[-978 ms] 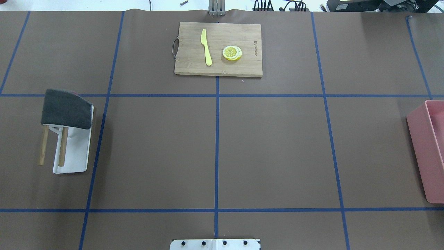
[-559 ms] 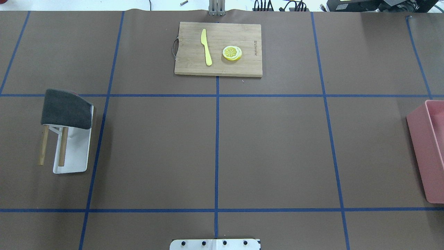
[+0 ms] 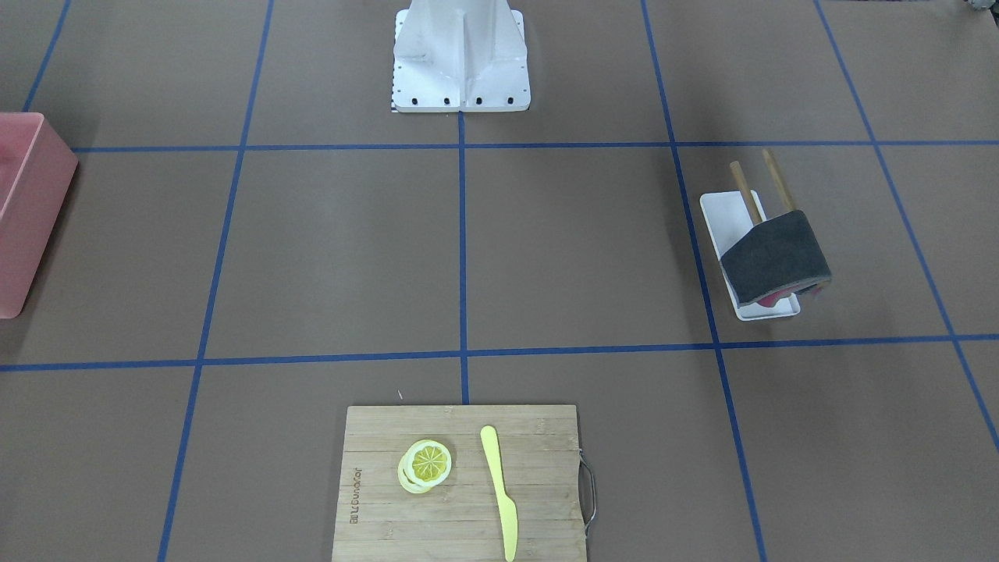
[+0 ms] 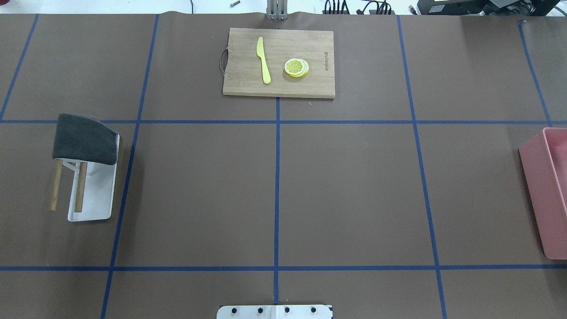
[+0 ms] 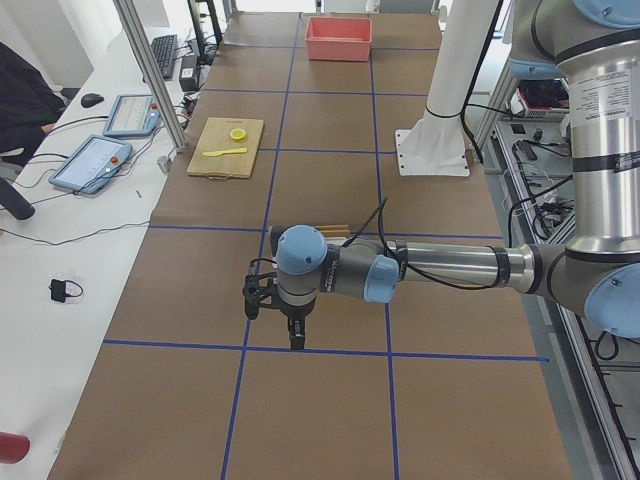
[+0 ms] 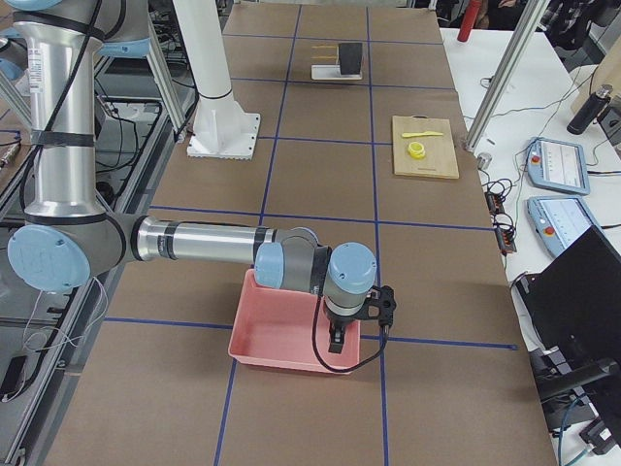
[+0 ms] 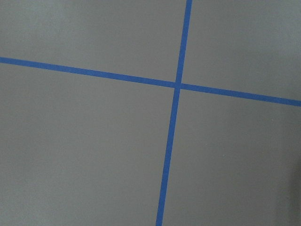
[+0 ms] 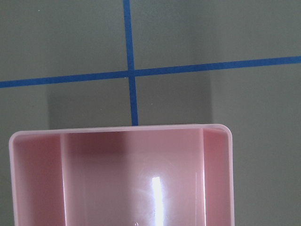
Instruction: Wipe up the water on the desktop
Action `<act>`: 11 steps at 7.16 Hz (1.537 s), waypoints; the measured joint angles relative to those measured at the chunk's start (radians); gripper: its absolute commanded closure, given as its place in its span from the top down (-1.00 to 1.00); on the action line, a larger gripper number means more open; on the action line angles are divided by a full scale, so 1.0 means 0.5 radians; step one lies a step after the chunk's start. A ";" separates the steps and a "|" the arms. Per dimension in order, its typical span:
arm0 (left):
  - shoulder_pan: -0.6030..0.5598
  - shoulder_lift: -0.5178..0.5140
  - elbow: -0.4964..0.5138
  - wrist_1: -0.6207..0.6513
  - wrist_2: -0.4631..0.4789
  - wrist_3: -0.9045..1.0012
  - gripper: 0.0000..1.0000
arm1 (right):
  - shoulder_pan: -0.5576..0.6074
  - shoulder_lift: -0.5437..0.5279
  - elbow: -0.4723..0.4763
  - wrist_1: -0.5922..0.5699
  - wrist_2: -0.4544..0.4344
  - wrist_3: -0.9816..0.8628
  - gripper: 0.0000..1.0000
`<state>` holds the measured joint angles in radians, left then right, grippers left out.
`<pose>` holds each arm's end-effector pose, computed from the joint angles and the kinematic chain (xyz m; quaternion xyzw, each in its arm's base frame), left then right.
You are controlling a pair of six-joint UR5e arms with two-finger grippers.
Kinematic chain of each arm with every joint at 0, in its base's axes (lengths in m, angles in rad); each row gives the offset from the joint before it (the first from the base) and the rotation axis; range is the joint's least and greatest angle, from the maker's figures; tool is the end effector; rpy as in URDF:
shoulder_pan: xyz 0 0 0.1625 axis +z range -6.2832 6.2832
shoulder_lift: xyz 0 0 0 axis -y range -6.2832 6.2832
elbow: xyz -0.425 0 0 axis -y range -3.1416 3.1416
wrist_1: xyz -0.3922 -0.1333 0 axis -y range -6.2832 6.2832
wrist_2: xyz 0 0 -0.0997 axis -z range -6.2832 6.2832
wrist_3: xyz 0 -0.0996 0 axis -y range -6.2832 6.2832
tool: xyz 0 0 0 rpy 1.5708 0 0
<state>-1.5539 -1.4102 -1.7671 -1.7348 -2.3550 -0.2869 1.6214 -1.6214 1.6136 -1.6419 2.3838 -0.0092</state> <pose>-0.0556 -0.4367 0.6174 0.0335 0.3898 -0.0860 0.9163 0.0844 -0.4610 0.6661 -0.0244 -0.3960 0.0346 0.9173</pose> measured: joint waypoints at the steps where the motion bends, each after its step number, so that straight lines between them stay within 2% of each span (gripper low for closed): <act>1: 0.000 -0.010 -0.017 0.000 -0.001 0.000 0.96 | 0.000 0.000 0.000 0.001 0.000 0.000 1.00; 5: 0.010 -0.107 -0.140 -0.012 -0.051 -0.049 0.96 | 0.000 0.002 0.000 0.010 0.004 0.000 1.00; 8: 0.230 -0.327 -0.139 -0.005 -0.312 -0.718 0.96 | 0.000 0.006 0.000 0.011 0.006 0.000 1.00; 11: 0.403 -0.357 -0.209 -0.060 -0.321 -0.881 0.96 | 0.000 0.004 -0.006 0.010 0.006 0.000 1.00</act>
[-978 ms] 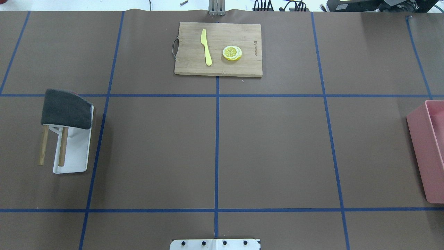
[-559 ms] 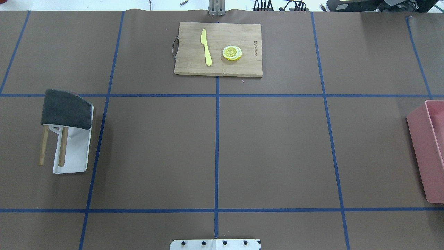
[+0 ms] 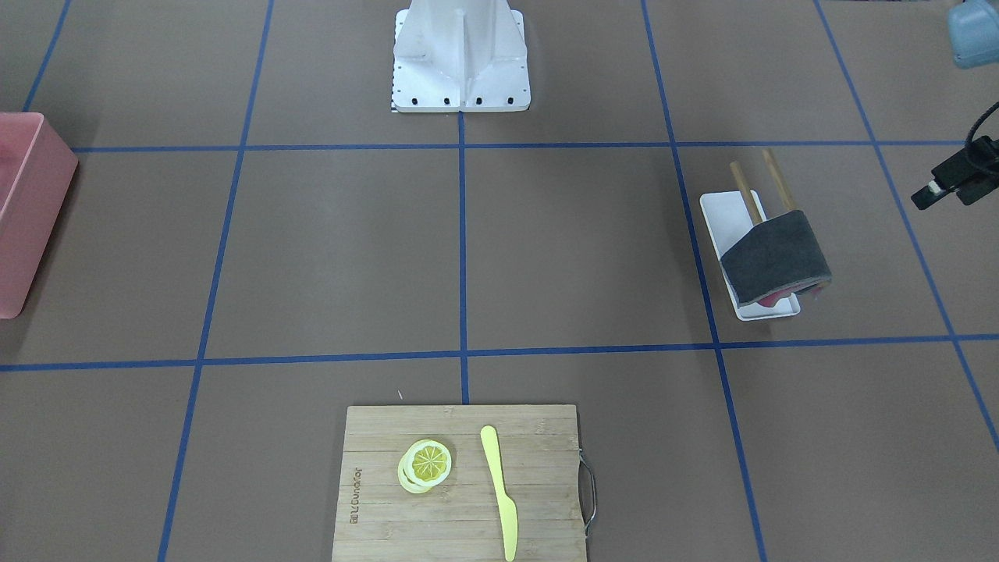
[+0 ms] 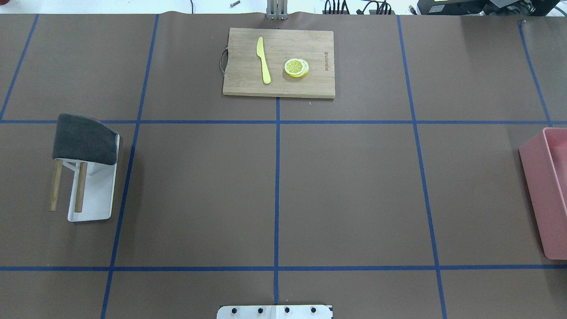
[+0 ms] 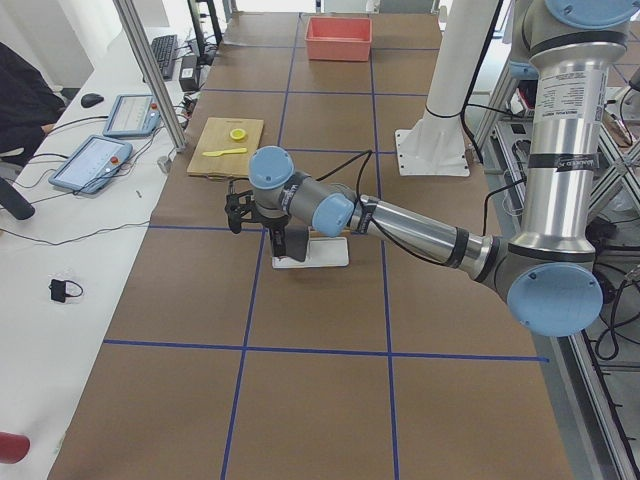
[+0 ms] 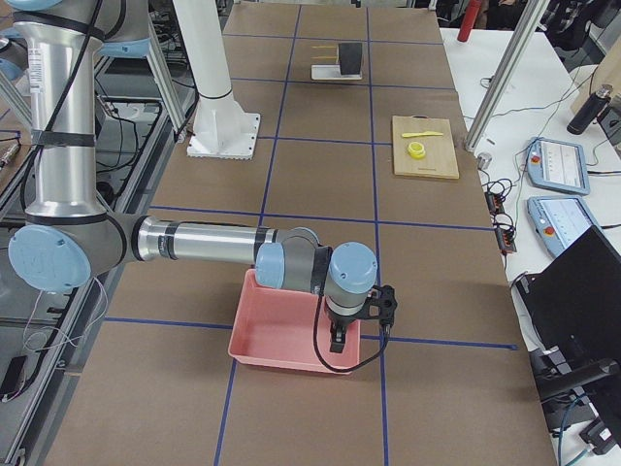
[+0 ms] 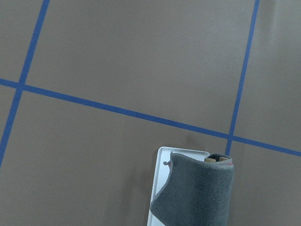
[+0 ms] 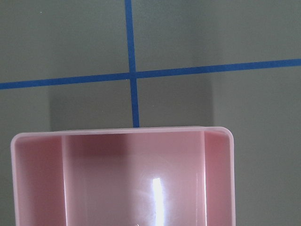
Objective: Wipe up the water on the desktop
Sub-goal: 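Lower the left gripper onto the grey towel on the white rack and grasp it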
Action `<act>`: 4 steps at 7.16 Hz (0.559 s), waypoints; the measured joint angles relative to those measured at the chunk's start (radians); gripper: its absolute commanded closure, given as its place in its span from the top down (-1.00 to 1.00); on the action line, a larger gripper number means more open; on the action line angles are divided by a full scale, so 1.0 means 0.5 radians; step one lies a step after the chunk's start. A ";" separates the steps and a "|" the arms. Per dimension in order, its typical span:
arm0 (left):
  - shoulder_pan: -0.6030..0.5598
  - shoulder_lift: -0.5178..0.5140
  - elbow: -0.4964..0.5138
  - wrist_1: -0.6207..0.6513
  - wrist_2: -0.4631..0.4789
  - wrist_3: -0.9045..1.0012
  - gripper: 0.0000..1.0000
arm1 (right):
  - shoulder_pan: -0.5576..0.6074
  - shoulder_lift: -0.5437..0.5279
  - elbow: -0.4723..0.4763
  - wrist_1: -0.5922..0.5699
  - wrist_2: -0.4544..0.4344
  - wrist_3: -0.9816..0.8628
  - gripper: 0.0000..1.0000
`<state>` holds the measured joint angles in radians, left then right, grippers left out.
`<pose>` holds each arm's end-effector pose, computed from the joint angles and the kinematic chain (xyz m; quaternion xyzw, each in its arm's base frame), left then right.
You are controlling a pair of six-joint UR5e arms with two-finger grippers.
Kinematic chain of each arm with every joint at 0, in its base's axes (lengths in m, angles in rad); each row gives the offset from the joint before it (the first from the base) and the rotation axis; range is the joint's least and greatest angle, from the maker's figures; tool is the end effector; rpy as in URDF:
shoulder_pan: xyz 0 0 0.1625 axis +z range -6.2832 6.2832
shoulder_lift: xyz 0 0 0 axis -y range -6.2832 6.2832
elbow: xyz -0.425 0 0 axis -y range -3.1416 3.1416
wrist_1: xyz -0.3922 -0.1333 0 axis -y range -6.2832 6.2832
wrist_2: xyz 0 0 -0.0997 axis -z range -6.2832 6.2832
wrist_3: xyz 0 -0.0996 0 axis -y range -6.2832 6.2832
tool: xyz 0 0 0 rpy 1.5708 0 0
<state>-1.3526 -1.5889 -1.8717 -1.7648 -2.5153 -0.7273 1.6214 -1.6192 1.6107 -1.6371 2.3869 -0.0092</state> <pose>0.0559 -0.4953 0.4664 0.0008 0.4946 -0.1052 0.8627 0.0842 -0.4623 0.6658 -0.0225 -0.3974 0.0338 0.9168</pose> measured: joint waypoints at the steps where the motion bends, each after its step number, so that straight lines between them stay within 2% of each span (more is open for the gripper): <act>1: 0.061 0.000 0.000 -0.044 0.019 -0.038 0.96 | 0.000 -0.001 -0.001 -0.001 0.002 0.000 1.00; 4: 0.320 -0.001 0.034 -0.270 0.223 -0.337 0.96 | 0.000 -0.001 -0.003 0.003 0.003 0.000 1.00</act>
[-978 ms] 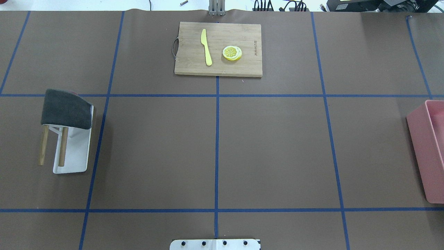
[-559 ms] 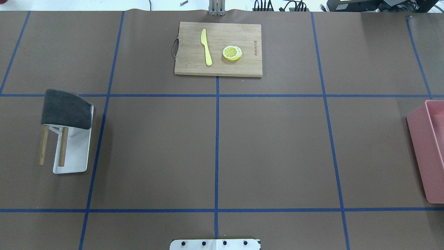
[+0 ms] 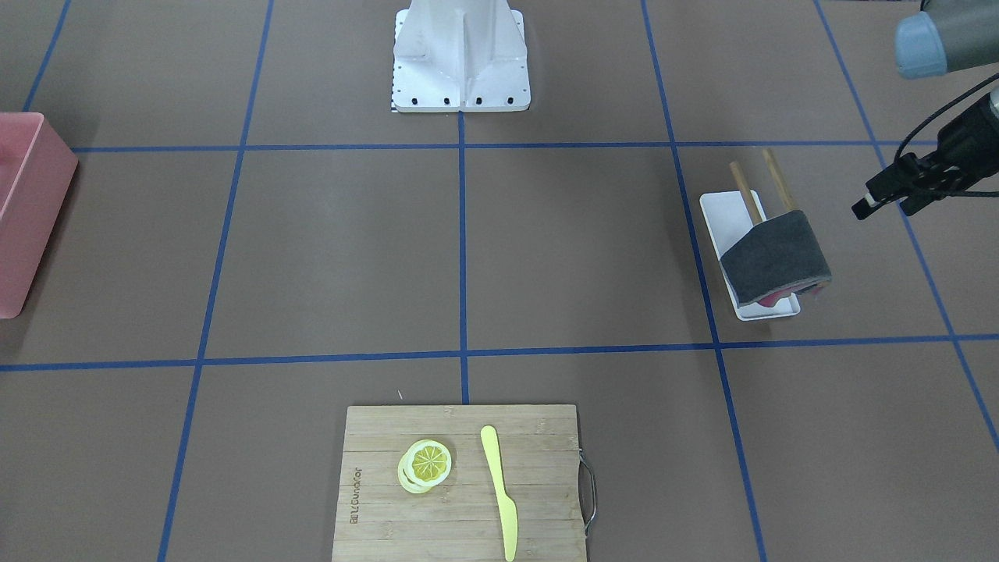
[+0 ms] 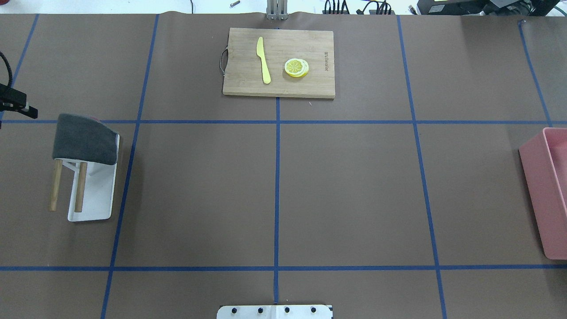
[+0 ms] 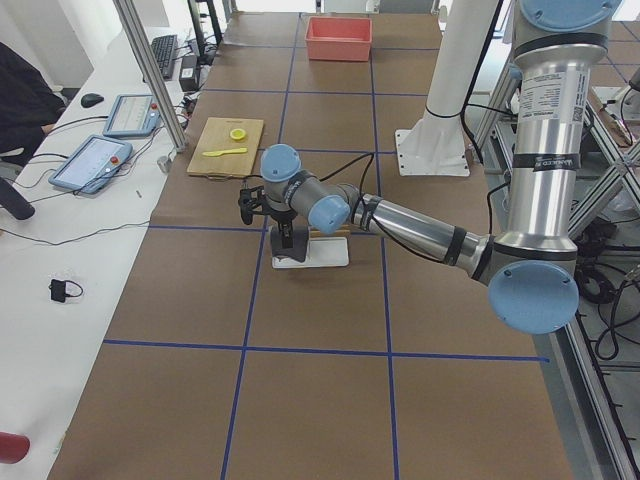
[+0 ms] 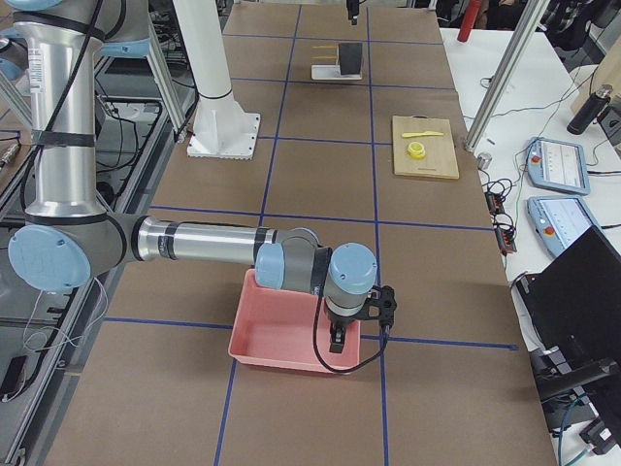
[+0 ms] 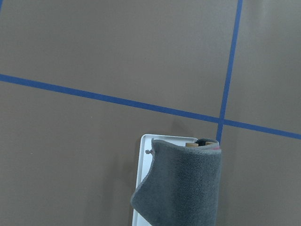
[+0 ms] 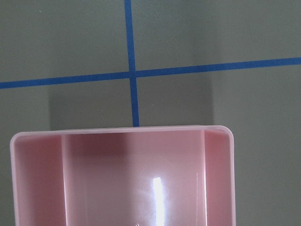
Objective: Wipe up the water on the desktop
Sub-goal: 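Lower the left gripper onto the grey towel on the white rack and grasp it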
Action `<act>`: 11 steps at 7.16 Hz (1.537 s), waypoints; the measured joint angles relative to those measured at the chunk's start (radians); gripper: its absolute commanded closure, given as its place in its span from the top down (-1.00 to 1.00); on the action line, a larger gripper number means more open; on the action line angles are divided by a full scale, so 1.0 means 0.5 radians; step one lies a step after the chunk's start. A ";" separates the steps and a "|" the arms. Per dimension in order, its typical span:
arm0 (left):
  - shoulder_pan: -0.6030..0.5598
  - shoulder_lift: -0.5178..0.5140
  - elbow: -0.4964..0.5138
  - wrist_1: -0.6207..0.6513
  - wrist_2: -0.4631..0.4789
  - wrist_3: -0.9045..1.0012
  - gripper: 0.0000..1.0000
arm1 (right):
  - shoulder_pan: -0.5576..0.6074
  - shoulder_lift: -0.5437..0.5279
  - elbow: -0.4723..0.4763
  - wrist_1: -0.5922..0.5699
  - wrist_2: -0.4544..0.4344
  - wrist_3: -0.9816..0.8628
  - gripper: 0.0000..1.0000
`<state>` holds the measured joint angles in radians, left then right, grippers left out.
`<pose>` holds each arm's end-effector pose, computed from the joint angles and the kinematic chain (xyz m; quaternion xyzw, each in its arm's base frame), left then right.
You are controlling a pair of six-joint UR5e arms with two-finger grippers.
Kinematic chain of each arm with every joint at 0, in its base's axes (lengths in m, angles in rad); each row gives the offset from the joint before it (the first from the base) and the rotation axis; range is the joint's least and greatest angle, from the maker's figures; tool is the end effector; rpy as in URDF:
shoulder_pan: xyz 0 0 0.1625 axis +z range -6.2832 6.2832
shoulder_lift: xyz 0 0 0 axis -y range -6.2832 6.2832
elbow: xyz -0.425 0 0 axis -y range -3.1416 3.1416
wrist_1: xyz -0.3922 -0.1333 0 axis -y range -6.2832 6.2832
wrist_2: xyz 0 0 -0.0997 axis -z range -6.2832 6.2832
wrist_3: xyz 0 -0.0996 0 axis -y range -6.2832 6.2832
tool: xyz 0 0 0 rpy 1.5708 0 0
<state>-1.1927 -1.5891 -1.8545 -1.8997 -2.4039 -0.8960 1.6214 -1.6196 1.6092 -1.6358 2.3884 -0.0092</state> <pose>0.1300 -0.4888 0.4661 -0.0007 0.4780 -0.1013 0.8725 0.0841 -0.4621 0.6665 -0.0227 -0.3981 0.0340 0.9164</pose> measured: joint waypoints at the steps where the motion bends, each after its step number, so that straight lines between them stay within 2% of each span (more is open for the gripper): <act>1: 0.053 0.000 0.018 -0.039 0.032 -0.041 0.95 | -0.001 0.000 0.000 0.001 0.000 0.000 1.00; 5: 0.145 -0.021 0.054 -0.079 0.050 -0.062 0.83 | 0.000 0.001 -0.003 0.001 0.000 0.000 1.00; 8: 0.165 -0.078 0.125 -0.083 0.052 -0.061 0.50 | -0.001 0.002 -0.002 0.001 0.000 0.000 1.00; 11: 0.183 -0.086 0.144 -0.083 0.053 -0.061 0.39 | 0.000 0.002 -0.003 0.001 -0.001 0.000 1.00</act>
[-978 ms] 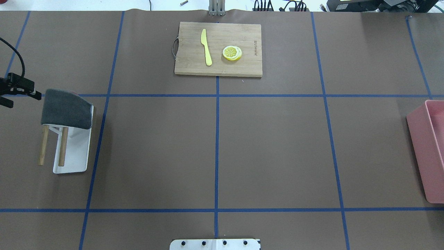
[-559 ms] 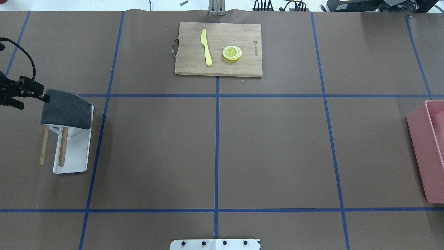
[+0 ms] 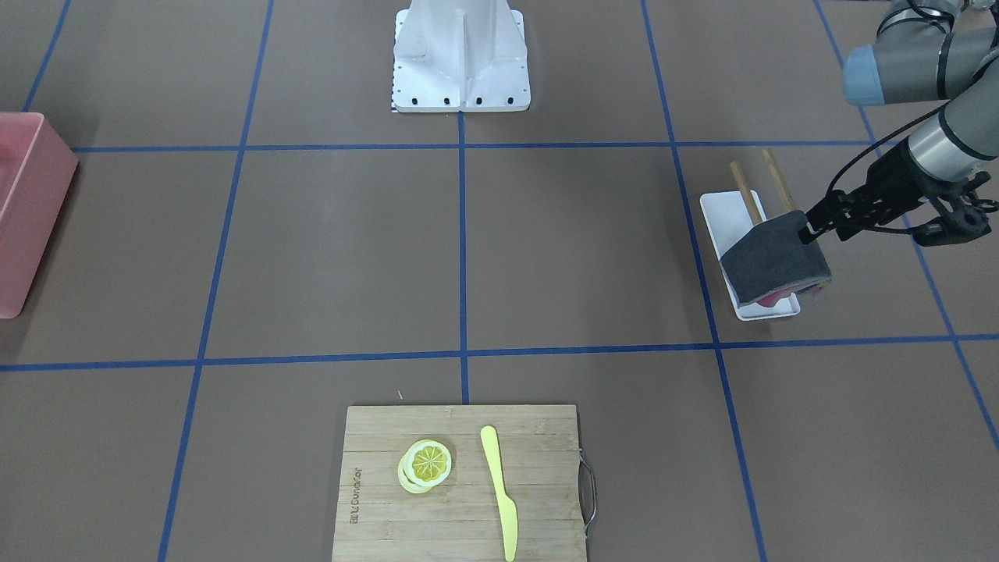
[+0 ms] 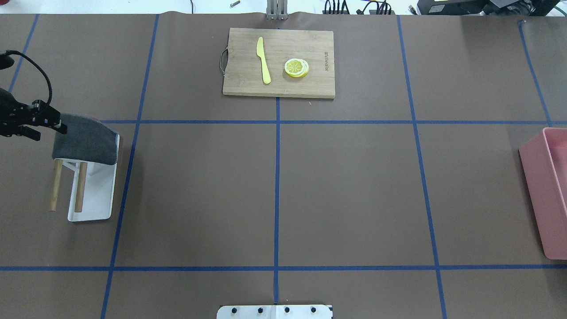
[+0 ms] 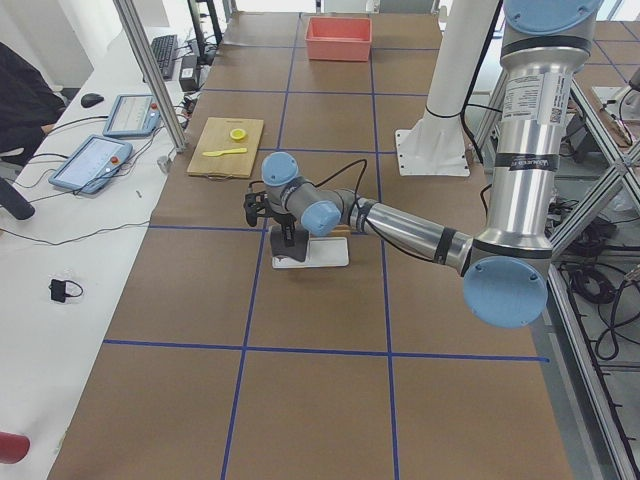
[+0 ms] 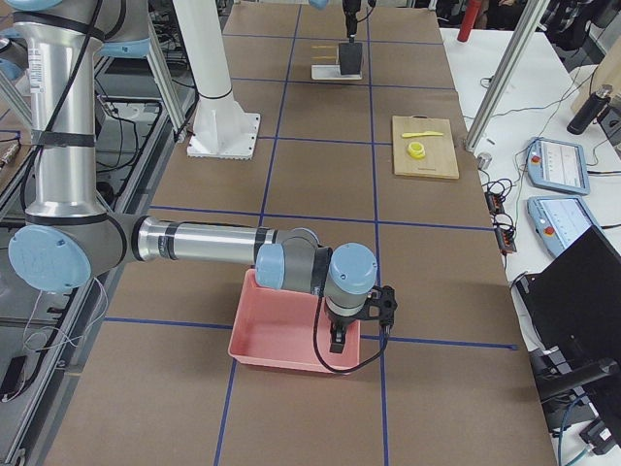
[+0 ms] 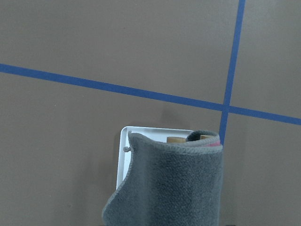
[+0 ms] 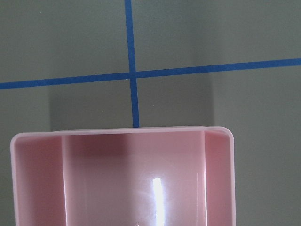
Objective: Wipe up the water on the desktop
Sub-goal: 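Lower the left gripper onto the grey towel on the white rack and grasp it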
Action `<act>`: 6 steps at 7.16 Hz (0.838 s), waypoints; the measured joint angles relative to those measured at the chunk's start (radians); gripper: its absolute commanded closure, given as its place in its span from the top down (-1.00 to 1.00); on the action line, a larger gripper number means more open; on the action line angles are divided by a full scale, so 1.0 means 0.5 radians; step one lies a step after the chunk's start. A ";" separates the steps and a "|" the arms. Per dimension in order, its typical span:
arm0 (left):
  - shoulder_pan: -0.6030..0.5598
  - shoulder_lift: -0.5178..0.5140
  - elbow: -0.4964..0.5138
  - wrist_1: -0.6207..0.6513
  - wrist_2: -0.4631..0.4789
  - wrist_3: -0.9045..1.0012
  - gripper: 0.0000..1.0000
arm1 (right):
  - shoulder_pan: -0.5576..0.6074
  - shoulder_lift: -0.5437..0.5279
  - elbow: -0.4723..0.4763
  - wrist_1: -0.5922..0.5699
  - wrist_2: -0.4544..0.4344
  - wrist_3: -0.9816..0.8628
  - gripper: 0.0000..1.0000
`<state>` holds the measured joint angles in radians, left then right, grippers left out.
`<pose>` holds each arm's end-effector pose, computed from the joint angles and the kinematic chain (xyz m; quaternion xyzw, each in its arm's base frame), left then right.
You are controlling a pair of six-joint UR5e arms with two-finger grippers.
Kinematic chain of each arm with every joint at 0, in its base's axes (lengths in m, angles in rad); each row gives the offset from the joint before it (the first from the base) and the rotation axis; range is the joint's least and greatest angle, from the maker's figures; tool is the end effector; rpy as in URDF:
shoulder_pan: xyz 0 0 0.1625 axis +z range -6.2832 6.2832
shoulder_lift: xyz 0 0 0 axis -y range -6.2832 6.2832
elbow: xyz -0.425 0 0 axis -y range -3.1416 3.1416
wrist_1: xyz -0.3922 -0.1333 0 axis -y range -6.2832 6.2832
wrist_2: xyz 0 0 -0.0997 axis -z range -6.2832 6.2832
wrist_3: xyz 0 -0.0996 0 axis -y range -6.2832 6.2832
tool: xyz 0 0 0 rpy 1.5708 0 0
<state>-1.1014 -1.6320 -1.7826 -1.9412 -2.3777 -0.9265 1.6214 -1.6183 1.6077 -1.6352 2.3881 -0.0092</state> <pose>0.1826 -0.4958 0.4763 -0.0166 0.4722 -0.0768 0.8780 0.0842 -0.4626 0.6666 -0.0225 -0.3979 0.0339 0.9165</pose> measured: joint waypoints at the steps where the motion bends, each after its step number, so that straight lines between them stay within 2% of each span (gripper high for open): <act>1: 0.003 0.000 0.003 -0.001 -0.001 -0.001 0.34 | 0.000 0.000 -0.001 0.000 -0.001 0.000 1.00; 5: 0.029 -0.018 0.011 0.002 0.000 -0.002 0.27 | 0.000 0.000 -0.011 -0.001 -0.003 0.000 1.00; 6: 0.034 -0.031 0.018 0.003 0.000 -0.003 0.15 | 0.000 0.000 -0.012 -0.002 -0.004 -0.001 1.00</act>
<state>-1.0845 -1.6473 -1.7735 -1.9395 -2.3777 -0.9279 1.6211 -1.6183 1.6018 -1.6362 2.3859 -0.0095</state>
